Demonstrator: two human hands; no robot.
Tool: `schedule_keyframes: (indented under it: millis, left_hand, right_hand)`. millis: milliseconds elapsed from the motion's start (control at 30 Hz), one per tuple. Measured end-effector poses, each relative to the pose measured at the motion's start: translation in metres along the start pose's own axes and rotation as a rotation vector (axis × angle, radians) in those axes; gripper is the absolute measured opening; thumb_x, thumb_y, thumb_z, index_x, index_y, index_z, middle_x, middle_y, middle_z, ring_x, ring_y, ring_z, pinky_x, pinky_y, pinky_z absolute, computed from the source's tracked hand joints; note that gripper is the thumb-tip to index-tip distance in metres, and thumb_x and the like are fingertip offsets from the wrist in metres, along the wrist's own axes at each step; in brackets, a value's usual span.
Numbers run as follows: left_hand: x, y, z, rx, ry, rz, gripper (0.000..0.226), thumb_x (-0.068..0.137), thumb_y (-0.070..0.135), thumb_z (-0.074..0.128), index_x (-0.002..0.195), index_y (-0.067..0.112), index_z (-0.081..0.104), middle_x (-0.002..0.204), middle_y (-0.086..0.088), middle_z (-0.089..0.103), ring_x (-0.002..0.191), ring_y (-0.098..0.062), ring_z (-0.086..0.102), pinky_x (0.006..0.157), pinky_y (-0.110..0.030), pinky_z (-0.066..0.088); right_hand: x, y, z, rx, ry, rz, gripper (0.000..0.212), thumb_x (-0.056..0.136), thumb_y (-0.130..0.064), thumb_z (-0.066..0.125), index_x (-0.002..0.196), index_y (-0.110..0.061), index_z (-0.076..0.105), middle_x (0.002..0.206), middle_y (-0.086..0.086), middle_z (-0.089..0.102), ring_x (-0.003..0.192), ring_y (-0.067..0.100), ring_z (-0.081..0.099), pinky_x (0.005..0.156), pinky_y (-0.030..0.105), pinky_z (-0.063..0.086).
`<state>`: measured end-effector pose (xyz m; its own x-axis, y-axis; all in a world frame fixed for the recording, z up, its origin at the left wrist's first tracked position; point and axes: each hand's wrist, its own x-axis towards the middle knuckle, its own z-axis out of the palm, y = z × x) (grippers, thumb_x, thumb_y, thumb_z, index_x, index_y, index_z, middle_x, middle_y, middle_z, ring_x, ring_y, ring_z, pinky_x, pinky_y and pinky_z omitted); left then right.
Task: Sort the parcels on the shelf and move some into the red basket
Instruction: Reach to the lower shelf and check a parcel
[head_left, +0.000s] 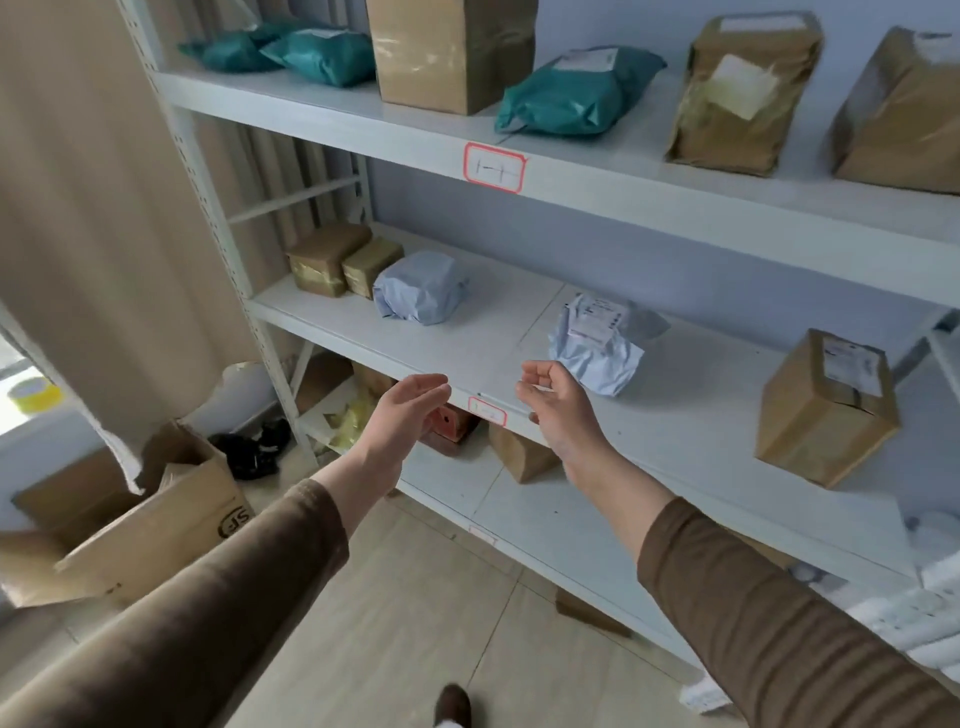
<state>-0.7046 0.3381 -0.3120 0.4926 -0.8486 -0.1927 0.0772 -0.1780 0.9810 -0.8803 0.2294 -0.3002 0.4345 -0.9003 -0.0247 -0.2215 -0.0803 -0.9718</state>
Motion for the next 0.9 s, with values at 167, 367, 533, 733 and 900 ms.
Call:
schedule_keyframes:
  millis: [167, 367, 533, 733, 900]
  left_hand:
    - [0.091, 0.014, -0.039, 0.015, 0.013, 0.002, 0.027, 0.101, 0.027, 0.067, 0.127, 0.021, 0.067, 0.127, 0.004, 0.068, 0.124, -0.014, 0.060, 0.114, -0.036, 0.043]
    - [0.206, 0.041, -0.095, 0.029, 0.050, -0.018, 0.028, 0.102, 0.029, 0.066, 0.129, 0.022, 0.066, 0.129, 0.008, 0.067, 0.121, -0.007, 0.060, 0.118, -0.038, 0.039]
    - [0.287, 0.044, -0.133, 0.065, 0.072, -0.025, 0.027, 0.103, 0.024, 0.064, 0.130, 0.020, 0.063, 0.118, 0.014, 0.067, 0.112, -0.002, 0.060, 0.115, -0.036, 0.039]
    - [0.390, 0.043, -0.159, 0.178, -0.008, -0.041, 0.047, 0.099, 0.032, 0.069, 0.144, 0.022, 0.056, 0.146, -0.003, 0.058, 0.137, -0.024, 0.052, 0.110, -0.037, 0.039]
    - [0.472, 0.041, -0.171, 0.253, -0.110, -0.101, 0.066, 0.100, 0.028, 0.068, 0.158, 0.018, 0.039, 0.155, -0.005, 0.048, 0.135, -0.025, 0.047, 0.100, -0.033, 0.032]
  right_hand:
    - [0.095, 0.002, 0.046, 0.020, 0.011, 0.003, 0.029, 0.101, -0.017, 0.062, 0.130, -0.018, 0.058, 0.131, -0.002, 0.061, 0.115, 0.012, 0.058, 0.103, 0.035, 0.049]
    - [0.217, -0.004, 0.108, 0.040, -0.027, 0.080, 0.035, 0.100, -0.020, 0.064, 0.134, -0.016, 0.056, 0.131, 0.001, 0.060, 0.113, 0.015, 0.058, 0.093, 0.030, 0.045]
    - [0.288, -0.011, 0.148, 0.105, -0.053, 0.145, 0.046, 0.100, -0.022, 0.065, 0.144, -0.017, 0.050, 0.138, -0.003, 0.057, 0.121, 0.012, 0.055, 0.098, 0.028, 0.040]
    - [0.356, -0.009, 0.178, 0.140, -0.032, 0.201, 0.021, 0.102, -0.011, 0.056, 0.113, -0.028, 0.064, 0.106, -0.012, 0.068, 0.089, -0.001, 0.061, 0.068, 0.016, 0.046]
    - [0.401, -0.002, 0.210, 0.169, 0.089, 0.325, 0.018, 0.103, -0.013, 0.056, 0.115, -0.026, 0.059, 0.103, -0.008, 0.068, 0.083, 0.001, 0.062, 0.057, 0.010, 0.048]
